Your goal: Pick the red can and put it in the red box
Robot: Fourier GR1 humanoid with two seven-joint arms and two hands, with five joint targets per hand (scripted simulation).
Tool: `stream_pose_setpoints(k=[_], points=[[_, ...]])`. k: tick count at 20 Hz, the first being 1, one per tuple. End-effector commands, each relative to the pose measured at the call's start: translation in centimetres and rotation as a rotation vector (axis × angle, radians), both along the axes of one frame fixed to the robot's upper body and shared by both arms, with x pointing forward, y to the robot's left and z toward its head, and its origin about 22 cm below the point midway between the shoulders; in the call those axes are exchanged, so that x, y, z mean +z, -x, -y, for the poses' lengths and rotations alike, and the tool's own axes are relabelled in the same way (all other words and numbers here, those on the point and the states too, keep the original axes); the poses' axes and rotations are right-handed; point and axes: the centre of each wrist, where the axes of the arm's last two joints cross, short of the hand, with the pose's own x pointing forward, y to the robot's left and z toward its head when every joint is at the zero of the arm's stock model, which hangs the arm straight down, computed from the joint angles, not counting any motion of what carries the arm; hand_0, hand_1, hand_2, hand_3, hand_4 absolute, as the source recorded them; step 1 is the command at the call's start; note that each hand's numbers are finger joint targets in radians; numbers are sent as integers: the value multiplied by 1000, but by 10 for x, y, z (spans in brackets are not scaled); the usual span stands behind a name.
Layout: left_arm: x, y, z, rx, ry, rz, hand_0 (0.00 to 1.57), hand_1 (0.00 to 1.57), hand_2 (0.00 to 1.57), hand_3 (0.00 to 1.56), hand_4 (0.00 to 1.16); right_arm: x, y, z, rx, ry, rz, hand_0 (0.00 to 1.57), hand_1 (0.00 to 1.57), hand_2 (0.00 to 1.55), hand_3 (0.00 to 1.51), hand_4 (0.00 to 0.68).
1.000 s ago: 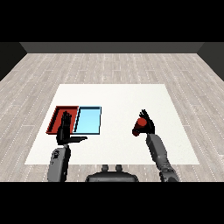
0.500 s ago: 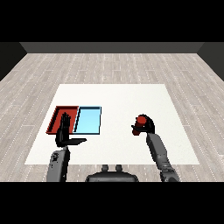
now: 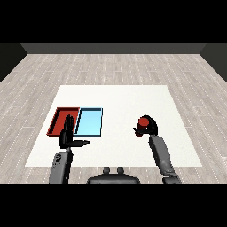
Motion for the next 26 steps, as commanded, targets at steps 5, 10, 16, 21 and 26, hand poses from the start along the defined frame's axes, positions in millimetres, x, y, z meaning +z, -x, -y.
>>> stream_pose_setpoints(k=[5, 10, 16, 21, 26], points=[[8, -9, 36, -50, -49, -23, 0, 0, 0, 0, 0, 30, -4, -4, 12, -13, 113, 1448, 1448, 1440, 1410, 649], [17, -32, 65, -149, -29, -55, 0, 0, 0, 0, 0, 57, 9, -20, 11, -38, 144, 1432, 1432, 1447, 1420, 653], [14, -27, 102, -230, -10, -92, 0, 0, 0, 0, 0, 60, 3, -93, 8, -31, 131, 1422, 1422, 1438, 1417, 650], [15, -30, 91, -234, -2, -98, 0, 0, 0, 0, 0, 68, 8, -113, 33, -59, 156, 1435, 1435, 1446, 1426, 658], [25, -42, 124, -275, 0, -84, 0, 0, 0, 0, 0, 64, 3, -139, 45, -41, 170, 1405, 1405, 1422, 1410, 640]])
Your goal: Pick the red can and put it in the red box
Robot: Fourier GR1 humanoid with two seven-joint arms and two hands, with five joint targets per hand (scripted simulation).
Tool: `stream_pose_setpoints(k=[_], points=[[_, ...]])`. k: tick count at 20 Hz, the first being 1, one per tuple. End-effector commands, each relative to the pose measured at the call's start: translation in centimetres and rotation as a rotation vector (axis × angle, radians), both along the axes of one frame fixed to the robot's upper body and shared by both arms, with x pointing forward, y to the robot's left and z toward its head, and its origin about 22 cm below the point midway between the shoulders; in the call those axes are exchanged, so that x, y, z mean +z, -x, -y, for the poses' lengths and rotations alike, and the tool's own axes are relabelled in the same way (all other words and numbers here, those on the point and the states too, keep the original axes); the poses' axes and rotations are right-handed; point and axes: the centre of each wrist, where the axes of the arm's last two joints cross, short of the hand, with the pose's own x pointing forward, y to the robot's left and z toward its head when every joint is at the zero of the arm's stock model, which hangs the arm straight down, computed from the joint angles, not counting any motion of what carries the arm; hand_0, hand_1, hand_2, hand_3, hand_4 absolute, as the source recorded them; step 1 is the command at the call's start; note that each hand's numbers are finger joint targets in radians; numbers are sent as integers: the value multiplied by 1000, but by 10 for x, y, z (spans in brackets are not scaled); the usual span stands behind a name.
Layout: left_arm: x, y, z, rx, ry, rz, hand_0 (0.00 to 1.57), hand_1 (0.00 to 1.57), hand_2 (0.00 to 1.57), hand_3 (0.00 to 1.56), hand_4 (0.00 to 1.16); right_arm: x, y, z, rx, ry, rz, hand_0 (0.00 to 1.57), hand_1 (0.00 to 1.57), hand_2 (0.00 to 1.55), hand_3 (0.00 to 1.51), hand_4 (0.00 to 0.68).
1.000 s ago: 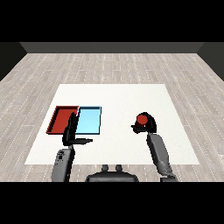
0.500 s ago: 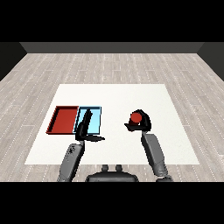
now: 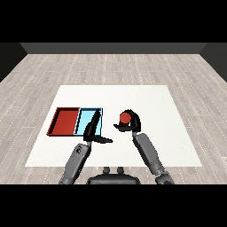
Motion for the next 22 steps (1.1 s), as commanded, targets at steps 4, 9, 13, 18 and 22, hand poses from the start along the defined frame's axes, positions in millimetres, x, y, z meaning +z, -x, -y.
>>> stream_pose_setpoints(k=[4, 9, 13, 18, 22], points=[[9, 8, 22, -36, -5, -13, 0, 0, 0, 0, 0, 25, 4, -34, 56, -14, 50, 1382, 1382, 1398, 1391, 629], [-11, -5, 40, -29, -28, -5, 0, 0, 0, 0, 0, 26, -1, -25, 84, -28, 58, 1392, 1392, 1409, 1400, 615], [-5, -14, 57, -33, -46, -27, 0, 0, 0, 0, 0, 23, 3, -52, 94, -19, 46, 1410, 1410, 1432, 1406, 613], [-17, -24, 54, -32, -69, -52, 0, 0, 0, 0, 0, 32, 38, -65, 145, -48, 77, 1431, 1431, 1435, 1401, 615], [-15, -5, 50, -47, -65, -54, 0, 0, 0, 0, 0, 44, 10, -56, 131, -18, 72, 1447, 1447, 1433, 1393, 615]])
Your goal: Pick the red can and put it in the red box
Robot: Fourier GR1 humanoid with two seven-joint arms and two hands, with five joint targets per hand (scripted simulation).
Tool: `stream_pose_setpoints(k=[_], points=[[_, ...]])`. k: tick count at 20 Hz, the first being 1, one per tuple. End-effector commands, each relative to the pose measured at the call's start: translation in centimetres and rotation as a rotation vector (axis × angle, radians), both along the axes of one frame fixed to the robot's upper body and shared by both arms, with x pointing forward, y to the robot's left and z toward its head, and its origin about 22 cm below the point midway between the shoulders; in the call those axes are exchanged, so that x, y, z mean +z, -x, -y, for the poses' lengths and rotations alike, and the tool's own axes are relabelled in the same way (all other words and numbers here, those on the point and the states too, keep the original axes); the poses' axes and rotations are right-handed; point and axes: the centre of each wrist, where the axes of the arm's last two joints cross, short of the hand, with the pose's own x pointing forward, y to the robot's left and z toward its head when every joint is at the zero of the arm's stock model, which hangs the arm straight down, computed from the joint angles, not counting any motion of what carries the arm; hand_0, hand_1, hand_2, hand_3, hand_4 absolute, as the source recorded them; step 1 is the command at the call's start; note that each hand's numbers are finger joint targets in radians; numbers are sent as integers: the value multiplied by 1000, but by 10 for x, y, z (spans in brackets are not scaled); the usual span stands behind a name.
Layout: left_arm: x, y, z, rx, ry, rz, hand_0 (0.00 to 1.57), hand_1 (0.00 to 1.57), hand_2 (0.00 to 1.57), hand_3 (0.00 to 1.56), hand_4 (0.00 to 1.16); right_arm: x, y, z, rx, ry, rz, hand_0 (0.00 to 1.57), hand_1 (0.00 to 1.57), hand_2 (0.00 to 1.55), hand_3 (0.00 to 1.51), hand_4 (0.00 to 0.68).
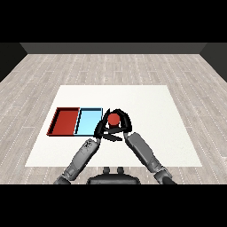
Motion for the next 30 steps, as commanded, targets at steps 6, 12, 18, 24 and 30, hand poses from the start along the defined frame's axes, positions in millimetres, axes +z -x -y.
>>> stream_pose_setpoints(k=[6, 12, 18, 24, 30], points=[[14, 4, 16, -19, -51, -17, 0, 0, 0, 0, 0, -1, 4, -21, 54, -37, 15, 1444, 1444, 1429, 1383, 595], [5, -12, 21, -1, -18, 11, 0, 0, 0, 0, 0, 11, 2, -31, 38, -30, 21, 1462, 1462, 1453, 1402, 523], [8, -5, 25, 55, -61, -11, 1295, 1295, 1321, 1249, 856, 18, 4, -24, 64, -58, 25, 1513, 1513, 1460, 1404, 528], [6, -2, 37, 90, -97, -51, 1571, 1571, 1536, 1446, 996, 7, 18, -18, 79, -60, 38, 1467, 1467, 1439, 1392, 561], [33, -11, 38, 122, -79, -21, 1571, 1571, 1495, 1340, 857, -8, 20, -24, 61, -81, 41, 1518, 1518, 1450, 1391, 541]])
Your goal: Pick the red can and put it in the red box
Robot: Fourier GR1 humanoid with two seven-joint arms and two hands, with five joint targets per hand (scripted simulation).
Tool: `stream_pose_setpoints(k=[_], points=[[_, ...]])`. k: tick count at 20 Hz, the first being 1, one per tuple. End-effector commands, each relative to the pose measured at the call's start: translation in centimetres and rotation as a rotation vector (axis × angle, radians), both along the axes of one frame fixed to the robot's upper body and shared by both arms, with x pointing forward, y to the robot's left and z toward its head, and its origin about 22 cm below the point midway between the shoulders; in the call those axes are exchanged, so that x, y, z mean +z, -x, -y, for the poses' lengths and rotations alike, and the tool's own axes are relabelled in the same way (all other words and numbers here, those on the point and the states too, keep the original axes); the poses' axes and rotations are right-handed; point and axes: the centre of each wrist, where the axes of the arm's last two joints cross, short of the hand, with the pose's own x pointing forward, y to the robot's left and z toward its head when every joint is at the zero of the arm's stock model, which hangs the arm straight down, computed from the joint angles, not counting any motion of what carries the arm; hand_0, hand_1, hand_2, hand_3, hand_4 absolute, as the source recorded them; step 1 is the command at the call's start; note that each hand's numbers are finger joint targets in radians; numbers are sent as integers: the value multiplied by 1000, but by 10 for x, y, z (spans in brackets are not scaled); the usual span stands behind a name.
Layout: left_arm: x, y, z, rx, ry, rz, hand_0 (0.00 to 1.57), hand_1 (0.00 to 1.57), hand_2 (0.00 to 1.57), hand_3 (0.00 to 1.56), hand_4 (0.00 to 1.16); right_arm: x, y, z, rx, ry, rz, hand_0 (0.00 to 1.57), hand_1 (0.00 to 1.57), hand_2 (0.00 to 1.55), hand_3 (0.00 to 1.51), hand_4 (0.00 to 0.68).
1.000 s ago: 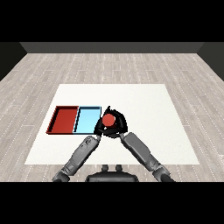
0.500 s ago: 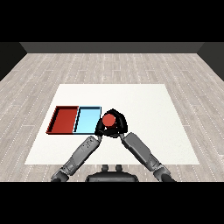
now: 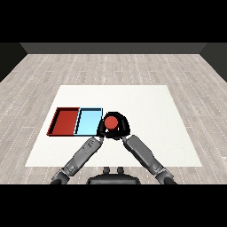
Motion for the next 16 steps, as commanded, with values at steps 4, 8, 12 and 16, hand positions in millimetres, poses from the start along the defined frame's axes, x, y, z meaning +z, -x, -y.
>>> stream_pose_setpoints(k=[4, 8, 12, 16], points=[[1, 11, 6, -16, 39, -9, 1571, 1571, 1522, 1426, 880, 6, -2, -5, 11, -7, 16, 1516, 1516, 1460, 1398, 544], [2, -7, 3, -10, 49, 20, 1571, 1571, 1530, 1426, 926, -2, 8, -23, 20, -4, 20, 1486, 1486, 1454, 1398, 545], [3, -1, 12, -12, 73, 17, 1571, 1571, 1569, 1491, 1140, 19, 12, -9, 93, -44, 19, 763, 763, 612, 0, 0], [2, 0, 14, -12, 75, 17, 1571, 1571, 1569, 1491, 1140, 14, 4, -4, 82, -38, 29, 0, 0, 0, 0, 0]])
